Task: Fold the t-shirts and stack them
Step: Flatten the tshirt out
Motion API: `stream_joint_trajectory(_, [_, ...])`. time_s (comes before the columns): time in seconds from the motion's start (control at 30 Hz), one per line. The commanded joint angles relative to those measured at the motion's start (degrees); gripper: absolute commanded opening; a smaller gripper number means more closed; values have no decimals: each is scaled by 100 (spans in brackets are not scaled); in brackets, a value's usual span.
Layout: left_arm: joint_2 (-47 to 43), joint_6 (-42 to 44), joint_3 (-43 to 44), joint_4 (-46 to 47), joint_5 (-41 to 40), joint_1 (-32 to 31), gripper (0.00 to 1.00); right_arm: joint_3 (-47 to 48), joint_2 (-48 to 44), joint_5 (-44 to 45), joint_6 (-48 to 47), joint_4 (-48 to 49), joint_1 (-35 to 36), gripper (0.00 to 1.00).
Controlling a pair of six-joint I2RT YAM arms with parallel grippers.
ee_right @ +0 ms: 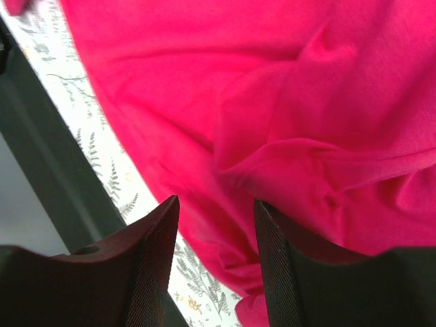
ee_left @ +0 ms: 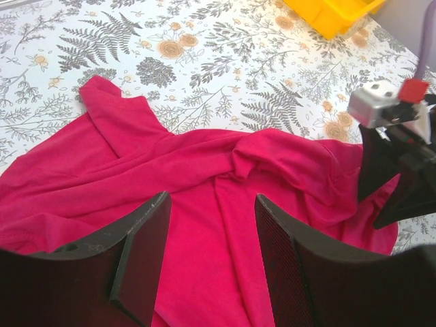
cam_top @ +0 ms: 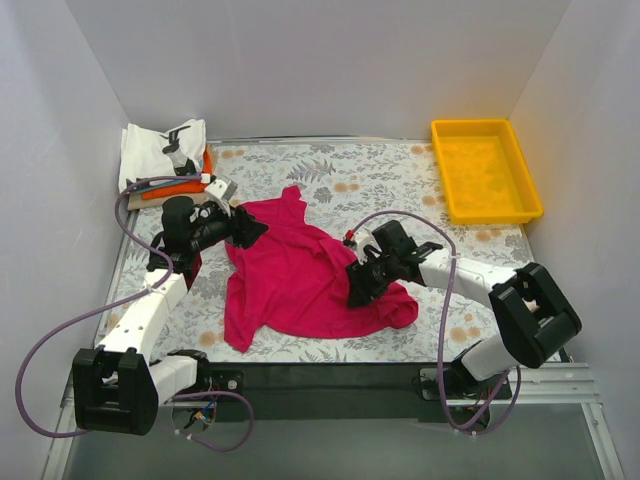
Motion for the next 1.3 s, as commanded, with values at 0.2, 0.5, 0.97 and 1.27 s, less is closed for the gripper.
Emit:
stream_joint_trajectory(0.2, [-113,-72,207,299,38,149,49,180,539,152,136,463,157,44])
stream_joint_trajectory(0.5, [334,-63,180,519,-260,352,49,303,592,249,242,683,201,33])
stream_joint_trajectory(0.97, [3348,929,2650,-923,-1684,519,48,1015,-198,627,-1093,-1029,140,1])
stream_joint_trajectory(1.27, [4396,1614,3458,-1547,-1765,774,51,1358,-814,1382,-2367,-2400,-247,1])
